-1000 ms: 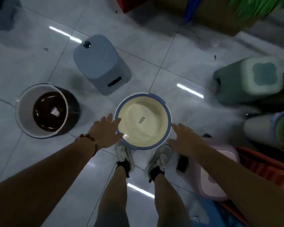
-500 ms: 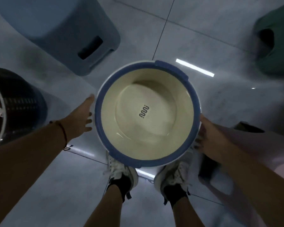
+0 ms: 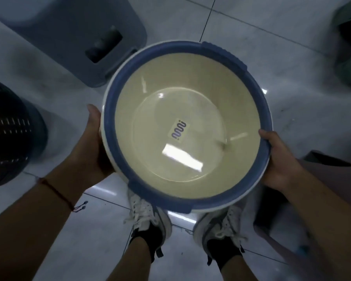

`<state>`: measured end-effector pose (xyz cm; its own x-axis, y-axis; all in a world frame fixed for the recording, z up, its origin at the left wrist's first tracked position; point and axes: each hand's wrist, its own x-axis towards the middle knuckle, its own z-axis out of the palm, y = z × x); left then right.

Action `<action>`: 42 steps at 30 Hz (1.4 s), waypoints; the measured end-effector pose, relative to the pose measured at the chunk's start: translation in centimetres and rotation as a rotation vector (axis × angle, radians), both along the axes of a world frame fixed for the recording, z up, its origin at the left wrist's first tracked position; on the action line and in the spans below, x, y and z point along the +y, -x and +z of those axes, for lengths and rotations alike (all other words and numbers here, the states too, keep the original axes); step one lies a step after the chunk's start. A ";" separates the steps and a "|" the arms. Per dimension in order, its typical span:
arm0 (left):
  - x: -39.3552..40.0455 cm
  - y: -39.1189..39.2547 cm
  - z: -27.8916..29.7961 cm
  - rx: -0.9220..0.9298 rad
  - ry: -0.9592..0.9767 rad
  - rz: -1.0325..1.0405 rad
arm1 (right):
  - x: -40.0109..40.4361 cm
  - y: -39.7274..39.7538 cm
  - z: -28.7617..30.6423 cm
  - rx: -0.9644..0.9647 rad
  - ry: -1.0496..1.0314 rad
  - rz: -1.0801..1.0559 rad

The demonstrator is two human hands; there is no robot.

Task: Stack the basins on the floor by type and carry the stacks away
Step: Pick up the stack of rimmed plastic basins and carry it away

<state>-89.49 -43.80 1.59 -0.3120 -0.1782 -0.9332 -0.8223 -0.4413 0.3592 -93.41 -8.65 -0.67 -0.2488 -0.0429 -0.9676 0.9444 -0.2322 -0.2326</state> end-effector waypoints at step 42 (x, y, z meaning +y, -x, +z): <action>16.7 5.2 83.9 0.716 -0.057 -0.591 | 14.0 -6.9 85.5 0.765 -0.081 -0.310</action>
<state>-94.71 -27.07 85.51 -0.8425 0.2335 -0.4854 -0.5098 -0.0543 0.8586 -86.50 5.33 84.79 -0.8286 0.1984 -0.5235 0.4146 -0.4108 -0.8120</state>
